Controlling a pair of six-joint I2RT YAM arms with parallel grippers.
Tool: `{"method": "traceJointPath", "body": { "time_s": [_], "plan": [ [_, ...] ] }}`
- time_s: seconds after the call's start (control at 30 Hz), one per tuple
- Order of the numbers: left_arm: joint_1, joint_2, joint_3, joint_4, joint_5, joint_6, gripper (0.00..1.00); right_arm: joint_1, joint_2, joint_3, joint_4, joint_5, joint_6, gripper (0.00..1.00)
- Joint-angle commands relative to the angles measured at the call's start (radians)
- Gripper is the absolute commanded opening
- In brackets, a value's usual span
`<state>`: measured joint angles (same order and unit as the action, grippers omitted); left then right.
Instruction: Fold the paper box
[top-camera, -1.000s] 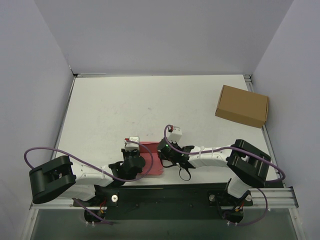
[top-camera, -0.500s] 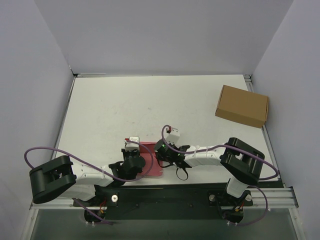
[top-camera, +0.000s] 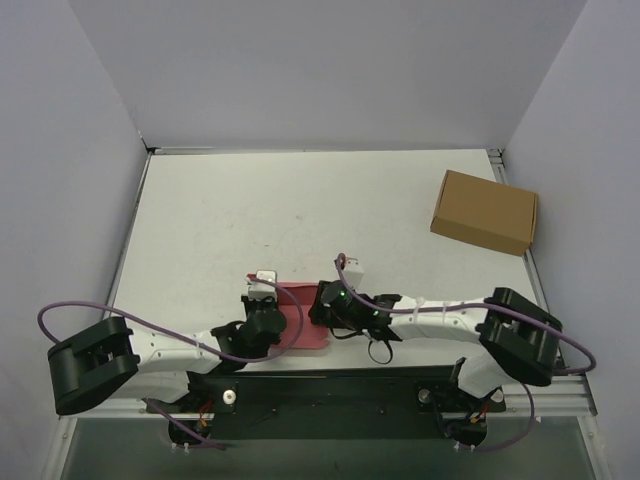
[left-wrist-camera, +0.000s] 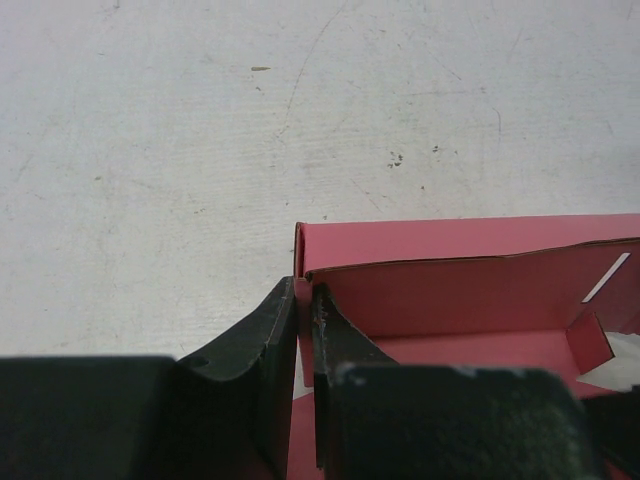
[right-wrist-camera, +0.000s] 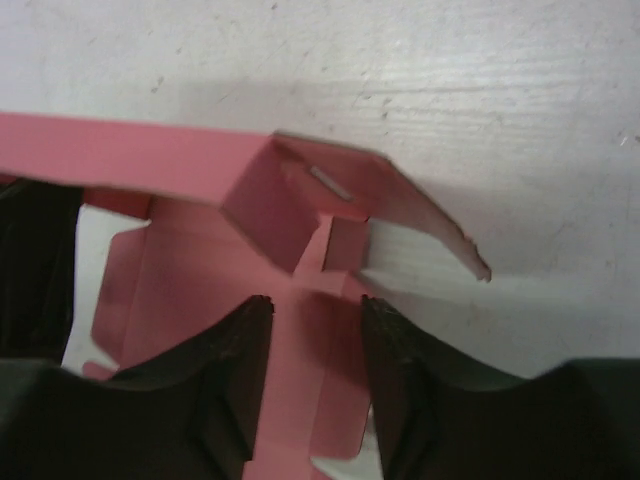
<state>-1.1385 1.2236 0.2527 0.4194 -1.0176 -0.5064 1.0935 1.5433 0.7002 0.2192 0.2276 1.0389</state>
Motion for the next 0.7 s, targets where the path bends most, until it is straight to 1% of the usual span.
{"method": "traceJointPath", "body": {
  "time_s": [0.0, 0.03, 0.07, 0.13, 0.17, 0.23, 0.3, 0.33, 0.37, 0.4, 0.43, 0.5, 0.57, 0.6, 0.67],
  "plan": [
    [0.037, -0.087, 0.003, -0.034, 0.080, 0.016, 0.00, 0.011, -0.198, -0.070, -0.032, -0.103, -0.131, 0.50],
    [0.043, -0.098, 0.002, -0.042, 0.103, 0.017, 0.00, 0.009, -0.228, -0.073, -0.052, -0.114, -0.146, 0.53],
    [0.045, -0.108, 0.002, -0.053, 0.111, 0.022, 0.00, 0.005, -0.256, -0.071, -0.114, -0.114, -0.158, 0.56],
    [0.054, -0.131, -0.003, -0.062, 0.122, 0.035, 0.00, -0.010, -0.342, -0.050, -0.170, -0.126, -0.191, 0.57],
    [0.059, -0.134, -0.003, -0.076, 0.126, 0.039, 0.00, -0.036, -0.368, -0.039, -0.244, -0.122, -0.220, 0.59],
    [0.077, -0.144, -0.001, -0.085, 0.146, 0.045, 0.00, -0.076, -0.440, -0.007, -0.290, -0.129, -0.247, 0.61],
    [0.094, -0.154, 0.005, -0.102, 0.172, 0.048, 0.00, -0.160, -0.486, 0.007, -0.328, -0.181, -0.290, 0.62],
    [0.098, -0.164, 0.006, -0.119, 0.201, 0.049, 0.00, -0.200, -0.494, 0.012, -0.340, -0.213, -0.303, 0.60],
    [0.111, -0.183, 0.010, -0.126, 0.224, 0.052, 0.00, -0.245, -0.496, 0.010, -0.342, -0.294, -0.309, 0.57],
    [0.120, -0.197, 0.016, -0.143, 0.246, 0.054, 0.00, -0.335, -0.497, 0.007, -0.343, -0.325, -0.330, 0.55],
    [0.126, -0.208, 0.034, -0.189, 0.285, 0.049, 0.00, -0.371, -0.496, 0.004, -0.346, -0.341, -0.339, 0.52],
    [0.137, -0.236, 0.051, -0.229, 0.313, 0.043, 0.00, -0.444, -0.465, -0.001, -0.343, -0.375, -0.390, 0.52],
    [0.138, -0.252, 0.068, -0.269, 0.326, 0.032, 0.00, -0.458, -0.430, -0.001, -0.328, -0.373, -0.424, 0.52],
    [0.138, -0.266, 0.069, -0.277, 0.326, 0.032, 0.00, -0.458, -0.387, -0.002, -0.314, -0.390, -0.439, 0.52],
    [0.141, -0.285, 0.063, -0.283, 0.330, 0.034, 0.00, -0.457, -0.317, -0.019, -0.227, -0.454, -0.459, 0.52]
  ]
}}
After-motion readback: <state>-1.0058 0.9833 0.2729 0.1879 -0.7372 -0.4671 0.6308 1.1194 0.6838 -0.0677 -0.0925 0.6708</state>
